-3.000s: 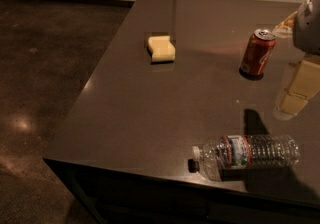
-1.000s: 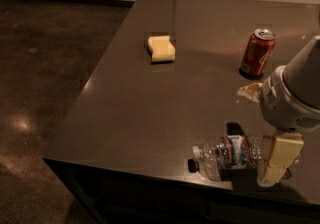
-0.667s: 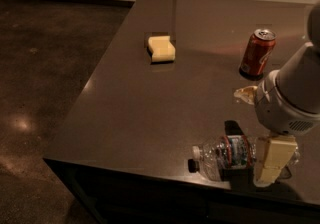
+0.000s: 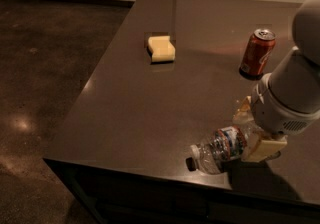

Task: Pick water bottle

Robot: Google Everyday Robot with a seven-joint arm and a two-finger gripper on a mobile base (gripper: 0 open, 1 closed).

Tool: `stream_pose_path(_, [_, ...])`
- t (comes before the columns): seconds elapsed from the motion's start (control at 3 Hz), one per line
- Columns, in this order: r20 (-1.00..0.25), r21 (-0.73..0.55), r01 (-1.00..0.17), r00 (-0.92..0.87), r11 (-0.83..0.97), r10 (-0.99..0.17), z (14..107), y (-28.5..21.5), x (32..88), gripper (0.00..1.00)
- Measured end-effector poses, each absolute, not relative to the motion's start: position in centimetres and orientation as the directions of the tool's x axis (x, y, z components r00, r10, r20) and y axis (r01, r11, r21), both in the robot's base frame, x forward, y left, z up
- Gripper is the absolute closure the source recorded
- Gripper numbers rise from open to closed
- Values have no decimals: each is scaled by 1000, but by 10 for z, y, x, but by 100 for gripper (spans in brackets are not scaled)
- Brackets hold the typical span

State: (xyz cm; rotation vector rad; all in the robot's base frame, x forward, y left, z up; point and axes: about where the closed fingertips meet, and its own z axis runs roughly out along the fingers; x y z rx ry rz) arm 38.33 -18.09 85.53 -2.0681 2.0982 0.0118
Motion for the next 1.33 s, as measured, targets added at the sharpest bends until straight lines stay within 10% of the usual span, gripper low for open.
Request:
stream_pose_path(0.67, [-140, -132, -990, -34, 53, -990, 883, -184, 398, 88])
stream_pose_path(1.33, [-258, -155, -984, -42, 84, -965, 955, -182, 418, 100])
